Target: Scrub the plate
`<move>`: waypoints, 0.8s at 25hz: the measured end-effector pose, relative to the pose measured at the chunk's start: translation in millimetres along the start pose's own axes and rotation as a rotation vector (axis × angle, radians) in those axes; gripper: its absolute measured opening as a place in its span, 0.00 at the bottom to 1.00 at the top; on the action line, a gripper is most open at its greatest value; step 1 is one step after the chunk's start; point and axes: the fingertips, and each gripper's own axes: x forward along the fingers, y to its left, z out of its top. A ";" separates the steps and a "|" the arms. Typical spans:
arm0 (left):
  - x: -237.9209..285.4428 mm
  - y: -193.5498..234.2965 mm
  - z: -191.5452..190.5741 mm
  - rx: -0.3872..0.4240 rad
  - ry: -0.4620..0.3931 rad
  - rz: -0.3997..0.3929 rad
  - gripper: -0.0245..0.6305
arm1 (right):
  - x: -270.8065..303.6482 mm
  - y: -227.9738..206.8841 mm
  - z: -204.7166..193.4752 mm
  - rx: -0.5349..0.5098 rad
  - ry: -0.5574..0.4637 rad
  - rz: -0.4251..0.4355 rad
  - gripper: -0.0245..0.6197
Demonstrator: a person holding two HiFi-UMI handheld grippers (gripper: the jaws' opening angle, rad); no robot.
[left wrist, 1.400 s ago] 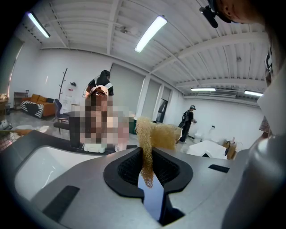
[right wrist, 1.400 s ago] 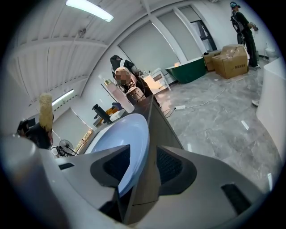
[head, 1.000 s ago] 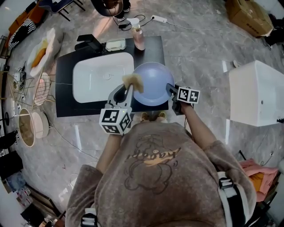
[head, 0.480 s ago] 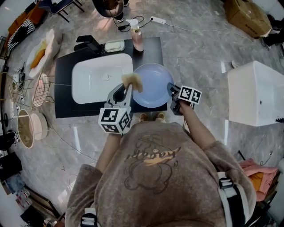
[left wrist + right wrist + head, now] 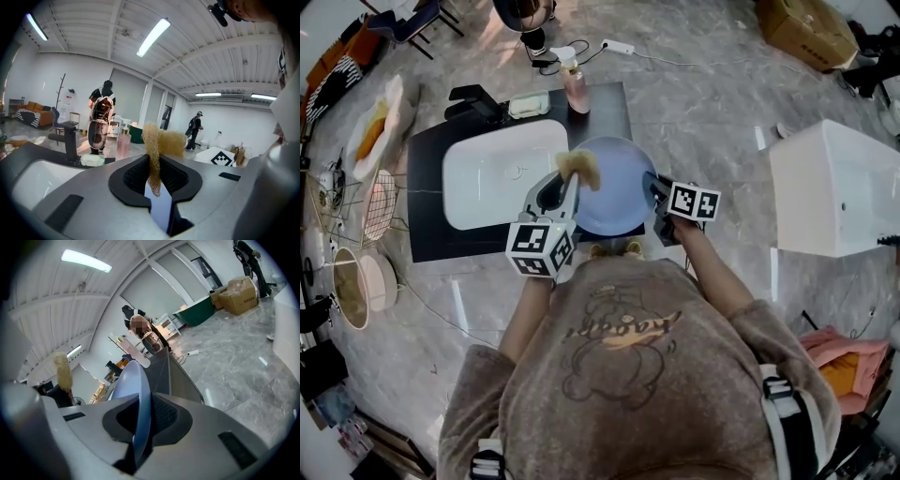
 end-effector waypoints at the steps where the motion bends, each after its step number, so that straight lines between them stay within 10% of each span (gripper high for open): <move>1: 2.3 -1.8 1.9 0.006 -0.002 -0.007 0.13 | -2.7 7.0 4.1 -0.011 -0.007 0.009 0.08; 20: 66.4 -52.1 -14.7 0.238 0.212 -0.206 0.13 | -33.4 82.8 44.6 -0.168 -0.080 0.060 0.08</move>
